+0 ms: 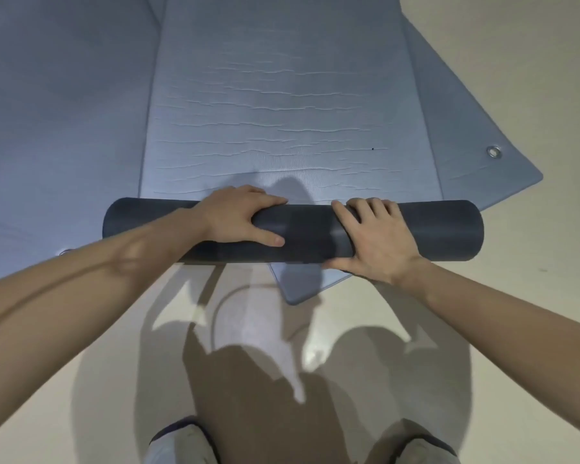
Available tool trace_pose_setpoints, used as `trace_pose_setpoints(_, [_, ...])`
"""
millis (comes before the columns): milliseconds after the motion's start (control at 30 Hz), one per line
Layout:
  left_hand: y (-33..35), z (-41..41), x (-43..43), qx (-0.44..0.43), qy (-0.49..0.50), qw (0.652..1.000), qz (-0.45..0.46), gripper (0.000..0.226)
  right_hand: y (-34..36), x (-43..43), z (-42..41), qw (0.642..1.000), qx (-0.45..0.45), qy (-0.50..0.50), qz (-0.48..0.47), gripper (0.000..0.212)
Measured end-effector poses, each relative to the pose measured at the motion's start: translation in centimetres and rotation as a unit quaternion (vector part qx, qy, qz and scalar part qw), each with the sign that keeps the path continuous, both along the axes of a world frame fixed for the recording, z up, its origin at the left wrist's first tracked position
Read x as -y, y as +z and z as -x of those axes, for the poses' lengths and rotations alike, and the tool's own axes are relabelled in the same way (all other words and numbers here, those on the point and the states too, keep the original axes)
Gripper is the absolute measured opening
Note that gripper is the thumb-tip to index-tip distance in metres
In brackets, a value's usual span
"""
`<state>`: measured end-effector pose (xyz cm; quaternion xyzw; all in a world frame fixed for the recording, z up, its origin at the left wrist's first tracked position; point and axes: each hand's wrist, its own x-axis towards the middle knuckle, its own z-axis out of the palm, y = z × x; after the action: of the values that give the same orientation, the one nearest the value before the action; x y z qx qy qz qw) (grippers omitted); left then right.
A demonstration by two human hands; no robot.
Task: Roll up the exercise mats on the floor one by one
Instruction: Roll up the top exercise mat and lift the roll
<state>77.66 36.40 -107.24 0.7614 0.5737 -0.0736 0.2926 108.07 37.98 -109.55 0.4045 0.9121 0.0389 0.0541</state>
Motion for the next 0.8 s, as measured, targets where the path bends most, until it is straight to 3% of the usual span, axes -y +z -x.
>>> trace_pose_setpoints(133, [-0.1, -0.9, 3.2, -0.026, 0.003, 0.974, -0.226, 0.090, 1.1, -2.6, 0.4, 0.999, -0.036, 0.007, 0.030, 0.104])
trace_pose_setpoints(200, [-0.8, -1.3, 4.4, -0.073, 0.009, 0.961, -0.266, 0.101, 2.1, -3.7, 0.7, 0.997, -0.049, 0.004, 0.059, 0.099])
trace_pose_setpoints(333, [-0.6, -1.2, 2.9, -0.137, 0.032, 0.966, -0.218, 0.113, 3.4, -5.3, 1.4, 0.994, -0.040, 0.014, 0.097, 0.086])
trace_pose_setpoints(533, [2.0, -1.3, 2.9, -0.142, 0.003, 0.979, -0.149, 0.092, 5.7, -4.1, 1.3, 0.983, -0.046, -0.014, 0.178, 0.069])
trace_pose_setpoints(633, [3.2, -1.7, 4.7, -0.089, -0.002, 0.993, -0.083, 0.080, 6.4, -1.9, 0.4, 0.956, -0.055, -0.058, 0.284, 0.052])
trace_pose_setpoints(733, [3.5, -2.7, 6.8, -0.049, 0.004, 0.999, -0.005, 0.068, 5.8, 0.0, -0.4, 0.913, -0.061, -0.091, 0.393, 0.058])
trace_pose_setpoints(800, [3.0, -3.0, 7.8, -0.007, 0.019, 0.998, 0.060, 0.054, 5.1, 1.1, -1.0, 0.875, -0.073, -0.105, 0.467, 0.049])
